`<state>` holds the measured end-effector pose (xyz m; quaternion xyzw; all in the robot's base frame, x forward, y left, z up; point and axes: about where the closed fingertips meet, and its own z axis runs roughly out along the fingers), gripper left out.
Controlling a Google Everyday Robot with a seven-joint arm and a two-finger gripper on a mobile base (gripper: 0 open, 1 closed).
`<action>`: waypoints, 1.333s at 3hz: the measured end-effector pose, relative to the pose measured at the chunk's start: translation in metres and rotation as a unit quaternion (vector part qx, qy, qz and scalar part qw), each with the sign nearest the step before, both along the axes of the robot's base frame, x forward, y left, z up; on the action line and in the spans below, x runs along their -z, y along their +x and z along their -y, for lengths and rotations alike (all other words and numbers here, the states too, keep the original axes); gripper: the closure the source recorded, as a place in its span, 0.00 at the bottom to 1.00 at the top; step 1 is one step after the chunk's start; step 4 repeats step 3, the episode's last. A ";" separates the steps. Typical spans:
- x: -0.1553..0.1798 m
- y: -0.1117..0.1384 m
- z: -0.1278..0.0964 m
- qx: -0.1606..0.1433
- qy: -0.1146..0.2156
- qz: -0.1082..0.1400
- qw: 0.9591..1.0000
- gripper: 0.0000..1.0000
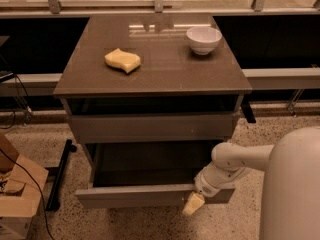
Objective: Open middle drawer
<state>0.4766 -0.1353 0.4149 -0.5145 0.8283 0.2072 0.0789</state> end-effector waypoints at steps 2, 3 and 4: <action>0.000 -0.024 0.010 0.020 -0.023 -0.013 0.999 0.67; 0.001 -0.054 0.020 0.048 -0.025 -0.020 0.998 0.45; 0.001 -0.054 0.020 0.048 -0.025 -0.020 0.998 0.45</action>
Offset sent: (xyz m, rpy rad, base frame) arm -0.1067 -0.0313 -0.0022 -0.1819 0.0804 -0.0970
